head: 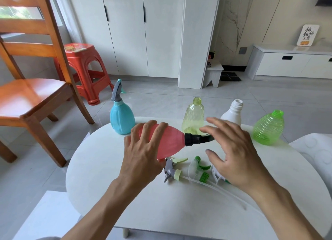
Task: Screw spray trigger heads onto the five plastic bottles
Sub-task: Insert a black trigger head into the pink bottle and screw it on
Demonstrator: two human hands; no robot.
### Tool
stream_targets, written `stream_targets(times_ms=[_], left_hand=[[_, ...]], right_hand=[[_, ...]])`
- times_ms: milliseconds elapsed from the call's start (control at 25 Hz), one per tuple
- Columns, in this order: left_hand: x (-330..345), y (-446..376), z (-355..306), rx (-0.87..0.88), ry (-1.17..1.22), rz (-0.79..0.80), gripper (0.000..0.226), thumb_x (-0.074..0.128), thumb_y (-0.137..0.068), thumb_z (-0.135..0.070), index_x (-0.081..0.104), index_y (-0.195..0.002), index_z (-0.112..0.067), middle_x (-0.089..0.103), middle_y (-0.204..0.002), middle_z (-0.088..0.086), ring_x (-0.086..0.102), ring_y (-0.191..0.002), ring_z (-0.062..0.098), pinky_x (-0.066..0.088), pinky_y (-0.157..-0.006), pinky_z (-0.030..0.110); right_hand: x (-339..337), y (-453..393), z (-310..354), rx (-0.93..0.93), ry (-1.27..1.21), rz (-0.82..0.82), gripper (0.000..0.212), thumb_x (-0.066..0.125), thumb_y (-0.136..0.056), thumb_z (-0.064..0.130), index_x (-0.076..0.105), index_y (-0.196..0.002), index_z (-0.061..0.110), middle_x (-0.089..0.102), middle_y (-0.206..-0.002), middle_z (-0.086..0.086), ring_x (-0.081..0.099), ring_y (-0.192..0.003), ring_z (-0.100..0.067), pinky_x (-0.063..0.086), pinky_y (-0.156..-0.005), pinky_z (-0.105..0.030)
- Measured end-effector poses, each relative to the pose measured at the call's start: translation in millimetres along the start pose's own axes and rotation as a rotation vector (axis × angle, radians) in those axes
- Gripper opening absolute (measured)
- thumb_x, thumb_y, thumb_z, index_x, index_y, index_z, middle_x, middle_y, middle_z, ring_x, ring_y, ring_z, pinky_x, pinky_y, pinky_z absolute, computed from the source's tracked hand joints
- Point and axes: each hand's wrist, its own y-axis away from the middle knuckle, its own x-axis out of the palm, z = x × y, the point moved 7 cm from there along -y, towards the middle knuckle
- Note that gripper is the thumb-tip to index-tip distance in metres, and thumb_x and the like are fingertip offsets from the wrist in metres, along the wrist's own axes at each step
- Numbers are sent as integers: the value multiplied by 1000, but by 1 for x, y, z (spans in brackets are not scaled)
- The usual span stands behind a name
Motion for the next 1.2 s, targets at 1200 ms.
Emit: stream_targets(times_ms=[1200], left_hand=[[11, 8, -6, 42, -13, -79, 94, 89, -57, -35, 42, -138, -24, 50, -138, 12, 46, -124, 37, 47, -87, 49]], right_hand=[[17, 12, -29, 510, -628, 24, 9, 72, -88, 27, 77, -82, 24, 77, -69, 11, 71, -64, -3, 52, -60, -22]])
